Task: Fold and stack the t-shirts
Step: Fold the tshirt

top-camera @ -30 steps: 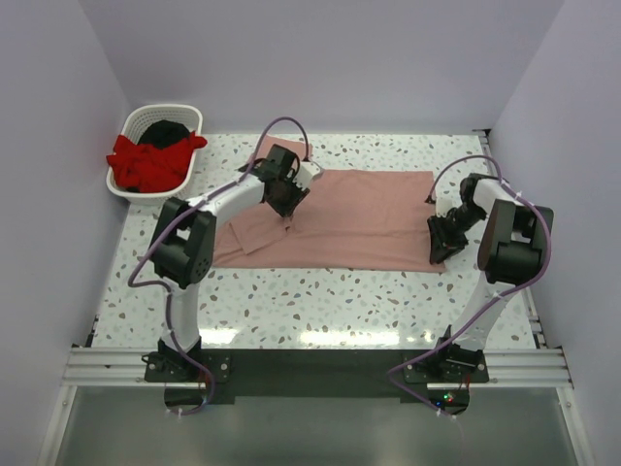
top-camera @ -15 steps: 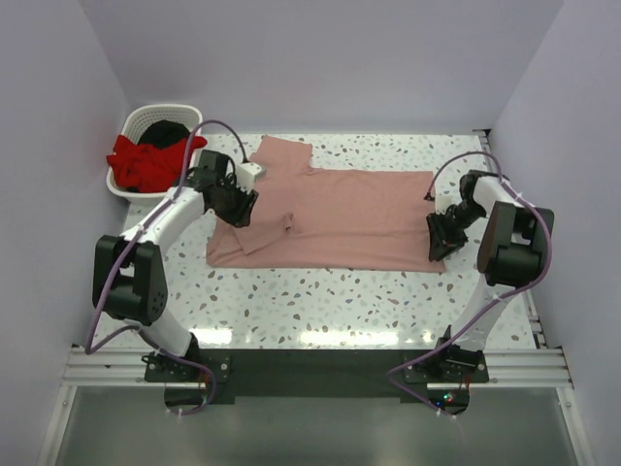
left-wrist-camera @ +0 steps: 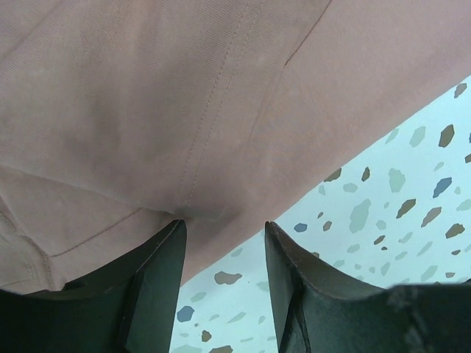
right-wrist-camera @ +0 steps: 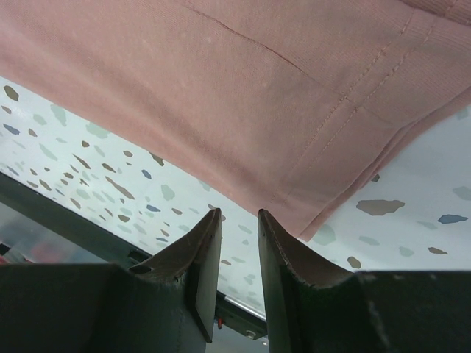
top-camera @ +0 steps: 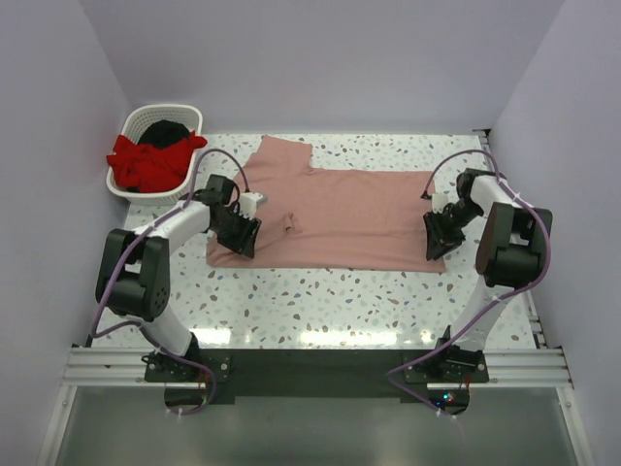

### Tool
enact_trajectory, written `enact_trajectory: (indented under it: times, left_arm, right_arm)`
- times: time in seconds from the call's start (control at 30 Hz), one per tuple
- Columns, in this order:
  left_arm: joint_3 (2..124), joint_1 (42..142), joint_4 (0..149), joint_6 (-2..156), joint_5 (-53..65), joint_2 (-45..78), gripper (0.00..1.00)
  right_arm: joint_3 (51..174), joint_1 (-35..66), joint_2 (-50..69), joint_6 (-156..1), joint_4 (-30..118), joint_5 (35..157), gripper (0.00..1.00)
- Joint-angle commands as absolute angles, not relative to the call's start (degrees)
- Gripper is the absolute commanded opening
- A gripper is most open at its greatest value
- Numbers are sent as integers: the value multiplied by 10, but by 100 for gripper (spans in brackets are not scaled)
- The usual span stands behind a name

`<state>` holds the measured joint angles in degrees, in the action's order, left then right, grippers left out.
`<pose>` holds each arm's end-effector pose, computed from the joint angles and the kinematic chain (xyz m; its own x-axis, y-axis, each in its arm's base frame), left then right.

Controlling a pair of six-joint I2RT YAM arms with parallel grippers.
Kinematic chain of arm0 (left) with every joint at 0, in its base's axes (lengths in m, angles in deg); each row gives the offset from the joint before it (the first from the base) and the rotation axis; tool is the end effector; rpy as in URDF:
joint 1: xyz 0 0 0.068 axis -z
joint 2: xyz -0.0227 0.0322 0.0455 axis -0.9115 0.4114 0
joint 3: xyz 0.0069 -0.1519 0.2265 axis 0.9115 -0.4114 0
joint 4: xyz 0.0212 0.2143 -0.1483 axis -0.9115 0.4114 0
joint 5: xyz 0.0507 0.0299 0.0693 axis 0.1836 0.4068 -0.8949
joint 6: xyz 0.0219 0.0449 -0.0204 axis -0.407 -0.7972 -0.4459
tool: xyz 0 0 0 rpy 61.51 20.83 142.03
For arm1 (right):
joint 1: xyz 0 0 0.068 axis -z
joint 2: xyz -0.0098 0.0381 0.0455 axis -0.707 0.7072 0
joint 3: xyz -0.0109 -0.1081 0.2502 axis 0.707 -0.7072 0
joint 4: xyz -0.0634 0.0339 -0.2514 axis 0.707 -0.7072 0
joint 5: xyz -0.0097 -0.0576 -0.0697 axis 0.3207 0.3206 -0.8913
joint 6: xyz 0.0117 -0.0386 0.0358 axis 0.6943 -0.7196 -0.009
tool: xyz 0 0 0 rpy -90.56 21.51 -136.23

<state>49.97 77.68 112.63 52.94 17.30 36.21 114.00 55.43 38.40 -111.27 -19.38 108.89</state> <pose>0.3012 -0.0761 0.1784 -0.8469 0.3865 -0.3652 0.4891 0.8357 -0.2496 0.3317 -0.0487 0.1724 -0.9667 -0.2515 -0.0469 -0.2513 0.8996 0.3572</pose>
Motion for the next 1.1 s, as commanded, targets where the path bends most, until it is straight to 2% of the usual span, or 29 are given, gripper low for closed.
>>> enact_trajectory:
  times: [0.0,0.23,0.33,0.43,0.47,0.57,0.67,0.9,1.07]
  left_arm:
    - [502,773,1096,557,185,374,52]
    - [518,773,1078,569,185,398,50]
    - [527,773,1080,570,182,400,45]
    - [529,773,1078,572,177,400,33]
    - [531,773,1077,572,174,401,23]
    - [539,773,1078,570,168,403,9]
    - [547,774,1079,565,160,401,0]
    - [590,773,1079,556,152,399,0]
    - [663,773,1068,556,135,428,0]
  right_arm:
    - [1153,552,359,-1109,-201,1089,31]
    - [1149,552,360,-1112,-196,1079,31]
    - [1149,552,361,-1113,-195,1078,31]
    - [1149,552,364,-1112,-194,1080,31]
    - [1151,553,366,-1111,-194,1080,31]
    - [1154,552,368,-1111,-194,1079,31]
    - [1154,552,368,-1111,-194,1078,31]
    - [1153,552,371,-1112,-193,1077,31]
    - [1153,552,373,-1113,-191,1073,31]
